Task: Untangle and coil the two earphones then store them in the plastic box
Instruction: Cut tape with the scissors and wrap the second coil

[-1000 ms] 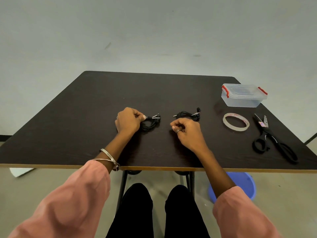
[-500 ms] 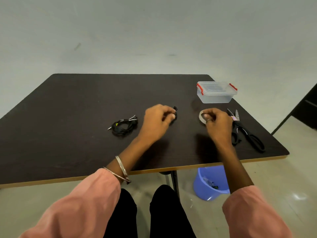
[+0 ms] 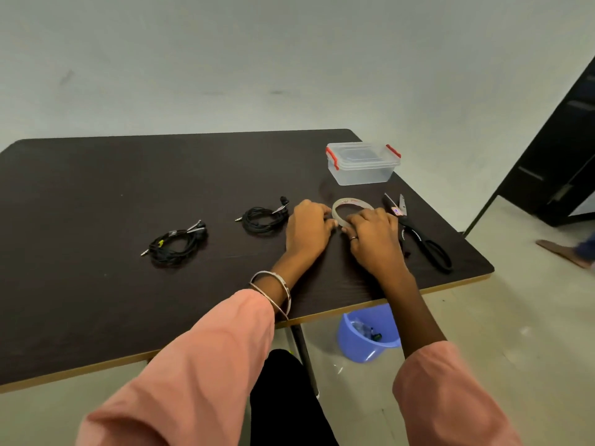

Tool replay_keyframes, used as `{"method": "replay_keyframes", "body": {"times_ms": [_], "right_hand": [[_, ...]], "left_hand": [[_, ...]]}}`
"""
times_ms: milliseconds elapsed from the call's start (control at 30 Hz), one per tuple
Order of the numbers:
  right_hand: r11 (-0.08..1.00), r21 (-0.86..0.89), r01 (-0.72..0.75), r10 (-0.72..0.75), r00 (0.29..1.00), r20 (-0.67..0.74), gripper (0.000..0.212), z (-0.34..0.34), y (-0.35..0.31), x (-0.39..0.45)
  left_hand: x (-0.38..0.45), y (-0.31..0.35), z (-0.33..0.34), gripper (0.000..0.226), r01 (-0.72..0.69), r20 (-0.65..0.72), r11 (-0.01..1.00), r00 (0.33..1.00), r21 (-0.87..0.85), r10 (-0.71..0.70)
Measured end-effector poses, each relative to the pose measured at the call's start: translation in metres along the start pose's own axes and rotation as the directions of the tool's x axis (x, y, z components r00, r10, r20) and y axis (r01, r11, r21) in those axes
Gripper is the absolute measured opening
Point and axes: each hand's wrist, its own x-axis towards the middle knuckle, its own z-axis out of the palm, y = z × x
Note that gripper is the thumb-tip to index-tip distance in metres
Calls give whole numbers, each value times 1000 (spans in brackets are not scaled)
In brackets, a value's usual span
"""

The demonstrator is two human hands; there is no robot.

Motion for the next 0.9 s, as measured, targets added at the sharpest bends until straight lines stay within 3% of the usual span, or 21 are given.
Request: {"method": "replay_keyframes", "body": {"times_ms": [300,633,900], "right_hand": [[997,34,-70,70,997,-18,21,2,1,3],[993,89,-74,77,997,-26,22,-5,-1,-5],[995,84,-56,55,998,16,26,-10,-1,-9]], "left_hand": [[4,-1,-4,6,13,-38,999,999,49,-11],[-8,-11,-29,11,18,127,979,992,-202,8],[-11,-12,-43,7,33,237,977,971,-209,18]]}}
